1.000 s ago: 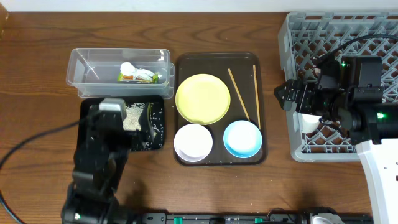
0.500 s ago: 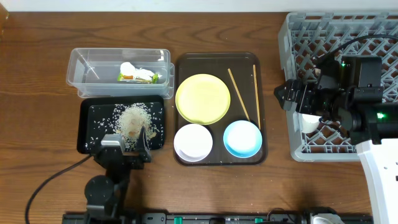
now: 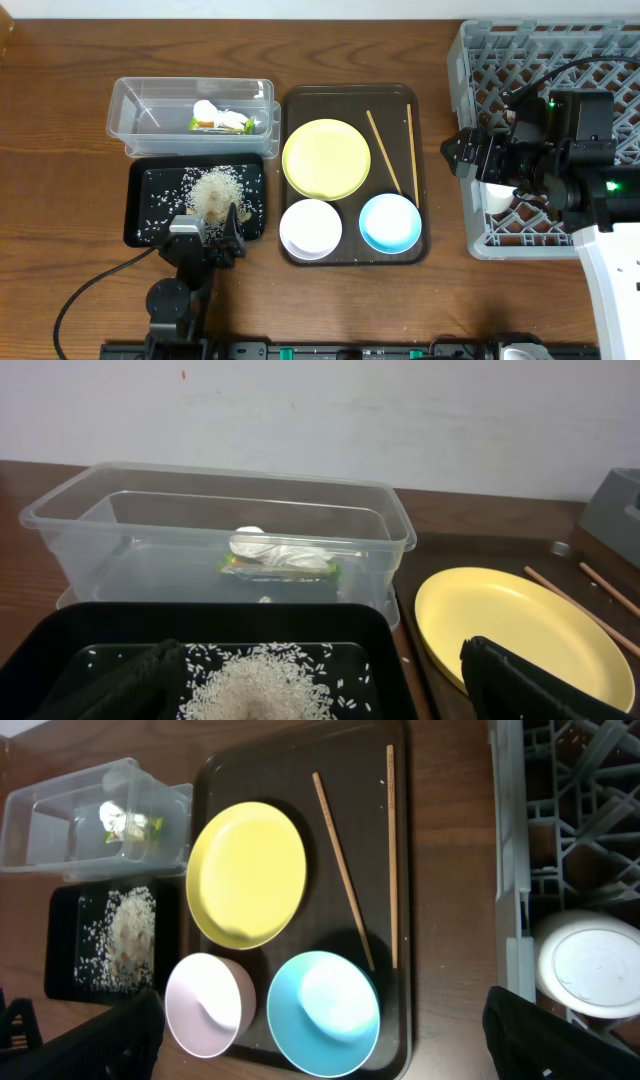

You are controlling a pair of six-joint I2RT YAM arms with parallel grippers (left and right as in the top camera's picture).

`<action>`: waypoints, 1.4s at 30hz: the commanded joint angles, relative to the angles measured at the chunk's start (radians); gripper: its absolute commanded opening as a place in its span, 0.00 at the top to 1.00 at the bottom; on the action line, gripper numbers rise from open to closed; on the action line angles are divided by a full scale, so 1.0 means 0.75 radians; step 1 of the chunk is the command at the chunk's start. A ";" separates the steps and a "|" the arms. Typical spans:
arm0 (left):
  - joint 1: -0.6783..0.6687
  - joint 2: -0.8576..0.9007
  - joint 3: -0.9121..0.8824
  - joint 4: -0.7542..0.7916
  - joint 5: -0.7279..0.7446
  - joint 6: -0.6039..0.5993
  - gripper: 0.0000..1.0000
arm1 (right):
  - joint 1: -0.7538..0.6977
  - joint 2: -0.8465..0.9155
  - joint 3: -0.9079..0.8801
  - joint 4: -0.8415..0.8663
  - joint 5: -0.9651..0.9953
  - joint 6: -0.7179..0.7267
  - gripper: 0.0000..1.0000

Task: Sort waste into correct bins and load items into the dishwasher rack
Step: 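Reach right gripper to the blue bowl and grasp its rim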

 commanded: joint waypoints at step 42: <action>0.006 -0.009 -0.039 -0.013 0.009 0.013 0.10 | 0.420 0.132 -0.777 0.574 0.283 0.228 0.60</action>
